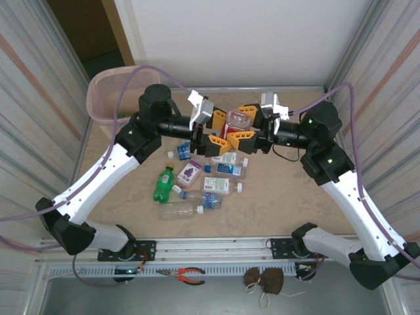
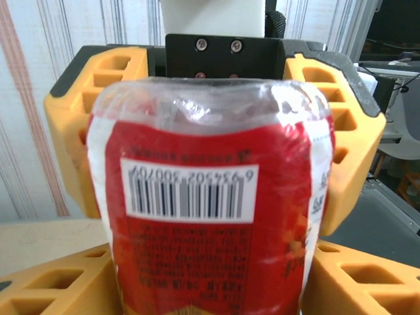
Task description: Put the plastic bottles in the bin
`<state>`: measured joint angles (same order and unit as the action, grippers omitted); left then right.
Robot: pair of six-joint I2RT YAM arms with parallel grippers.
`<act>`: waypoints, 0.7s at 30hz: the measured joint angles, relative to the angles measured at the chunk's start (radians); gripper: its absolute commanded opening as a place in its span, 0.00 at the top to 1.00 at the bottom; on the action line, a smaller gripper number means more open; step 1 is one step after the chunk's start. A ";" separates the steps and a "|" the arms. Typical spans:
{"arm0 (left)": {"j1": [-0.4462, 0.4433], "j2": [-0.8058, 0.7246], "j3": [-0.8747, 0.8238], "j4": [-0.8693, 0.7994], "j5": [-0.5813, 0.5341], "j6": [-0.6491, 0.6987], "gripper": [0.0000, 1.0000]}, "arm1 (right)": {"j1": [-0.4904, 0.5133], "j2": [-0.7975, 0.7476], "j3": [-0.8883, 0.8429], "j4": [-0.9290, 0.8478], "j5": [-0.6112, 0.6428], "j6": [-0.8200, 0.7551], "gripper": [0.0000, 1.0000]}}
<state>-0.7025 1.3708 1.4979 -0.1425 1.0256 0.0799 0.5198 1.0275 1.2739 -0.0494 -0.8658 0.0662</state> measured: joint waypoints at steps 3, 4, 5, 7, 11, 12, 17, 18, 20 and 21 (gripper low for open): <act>0.000 0.004 0.008 -0.011 0.005 0.003 0.43 | 0.004 0.000 0.002 -0.004 -0.002 0.000 0.55; 0.000 0.006 0.010 -0.013 0.007 0.003 0.44 | 0.004 0.000 0.002 -0.005 -0.002 0.000 0.55; 0.000 0.008 0.014 -0.014 0.009 0.004 0.45 | 0.004 0.000 0.003 -0.005 -0.002 0.000 0.55; 0.000 0.011 0.019 -0.019 0.012 0.006 0.48 | 0.004 0.000 0.004 -0.005 -0.002 0.000 0.55; 0.000 0.011 0.021 -0.024 0.014 0.013 0.50 | 0.005 0.000 0.005 -0.007 0.000 0.000 0.50; 0.000 0.011 0.023 -0.029 0.014 0.015 0.50 | 0.005 0.000 0.005 -0.008 0.001 0.000 0.48; 0.000 0.012 0.042 -0.073 0.003 0.039 0.50 | 0.010 -0.002 0.005 -0.010 0.013 -0.003 0.31; 0.000 0.012 0.044 -0.080 0.003 0.045 0.50 | 0.010 -0.002 0.005 -0.011 0.021 -0.007 0.28; 0.000 0.012 0.047 -0.099 0.000 0.056 0.50 | 0.010 -0.003 0.005 -0.016 0.042 -0.014 0.23; 0.000 0.012 0.047 -0.103 -0.002 0.059 0.50 | 0.010 -0.005 0.005 -0.021 0.053 -0.019 0.21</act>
<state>-0.7021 1.3830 1.5448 -0.2459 1.0233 0.1387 0.5301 1.0225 1.2793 -0.0700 -0.8124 0.0475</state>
